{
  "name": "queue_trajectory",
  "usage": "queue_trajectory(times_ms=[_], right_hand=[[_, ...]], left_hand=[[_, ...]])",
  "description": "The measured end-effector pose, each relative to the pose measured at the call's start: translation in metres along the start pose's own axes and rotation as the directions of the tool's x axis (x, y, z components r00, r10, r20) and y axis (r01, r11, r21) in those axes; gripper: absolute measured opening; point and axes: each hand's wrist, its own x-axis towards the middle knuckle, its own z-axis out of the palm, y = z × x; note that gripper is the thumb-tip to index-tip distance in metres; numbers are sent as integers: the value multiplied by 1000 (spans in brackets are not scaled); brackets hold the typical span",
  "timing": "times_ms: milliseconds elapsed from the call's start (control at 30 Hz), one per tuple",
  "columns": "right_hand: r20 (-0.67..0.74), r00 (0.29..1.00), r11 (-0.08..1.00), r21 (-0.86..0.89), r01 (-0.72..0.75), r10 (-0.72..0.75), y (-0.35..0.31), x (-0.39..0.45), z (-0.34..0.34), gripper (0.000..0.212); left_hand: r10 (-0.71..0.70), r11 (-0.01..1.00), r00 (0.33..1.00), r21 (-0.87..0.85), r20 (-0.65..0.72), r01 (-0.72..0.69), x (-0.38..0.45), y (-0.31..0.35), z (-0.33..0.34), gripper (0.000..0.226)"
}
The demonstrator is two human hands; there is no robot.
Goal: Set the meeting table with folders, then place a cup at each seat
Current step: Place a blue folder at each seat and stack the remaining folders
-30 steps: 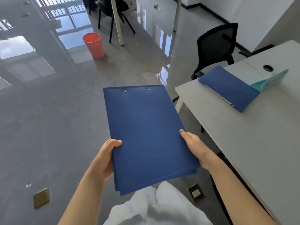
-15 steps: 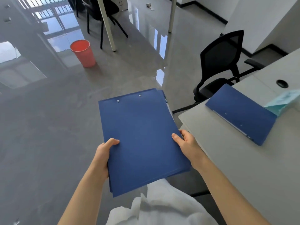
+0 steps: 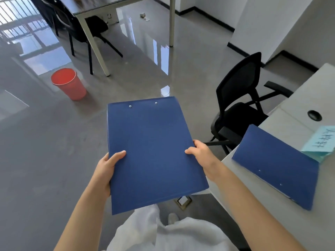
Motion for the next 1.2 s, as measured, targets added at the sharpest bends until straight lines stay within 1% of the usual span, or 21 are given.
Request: queue_trajectory(times_ms=[167, 333, 467, 600, 633, 700, 800, 833, 933, 1000, 1067, 1133, 1200], right_hand=[[-129, 991, 991, 131, -10, 27, -38, 55, 5, 24], [-270, 958, 960, 279, -16, 94, -68, 95, 6, 23], [-350, 927, 893, 449, 38, 136, -74, 113, -6, 22], [-428, 869, 763, 639, 97, 248, -59, 121, -39, 25], [-442, 846, 723, 683, 102, 299, -53, 121, -50, 25], [-455, 770, 612, 783, 108, 448, -35, 121, -75, 24], [-443, 623, 479, 869, 124, 644, 0, 116, -110, 28], [-423, 583, 436, 891, 127, 694, 9, 113, -120, 30], [-347, 508, 313, 937, 155, 788, 32, 105, -140, 38], [-323, 436, 277, 946, 167, 840, 40, 102, -149, 39], [-306, 388, 255, 951, 177, 869, 49, 104, -155, 43], [-279, 366, 234, 959, 162, 888, 51, 108, -159, 49], [-262, 364, 221, 964, 151, 894, 49, 113, -166, 57]], left_hand=[[-13, 994, 992, 105, 127, 0, 81, 69, 21, 19], [-60, 971, 958, 238, 280, -8, 148, 140, 56, 19], [-84, 942, 919, 330, 385, -52, 192, 177, 104, 16], [-152, 919, 870, 391, 469, -51, 220, 191, 159, 19], [-169, 913, 859, 405, 484, -49, 224, 193, 172, 20], [-195, 899, 837, 434, 511, -56, 234, 194, 200, 21], [-199, 890, 817, 448, 542, -80, 242, 197, 239, 18], [-201, 888, 813, 452, 546, -84, 243, 198, 251, 17], [-189, 886, 817, 453, 546, -98, 247, 203, 279, 18], [-181, 882, 816, 458, 550, -113, 250, 205, 299, 16], [-168, 878, 822, 462, 545, -127, 252, 206, 316, 14], [-164, 873, 826, 469, 539, -132, 255, 207, 330, 14], [-173, 868, 830, 480, 531, -126, 259, 209, 342, 13]])
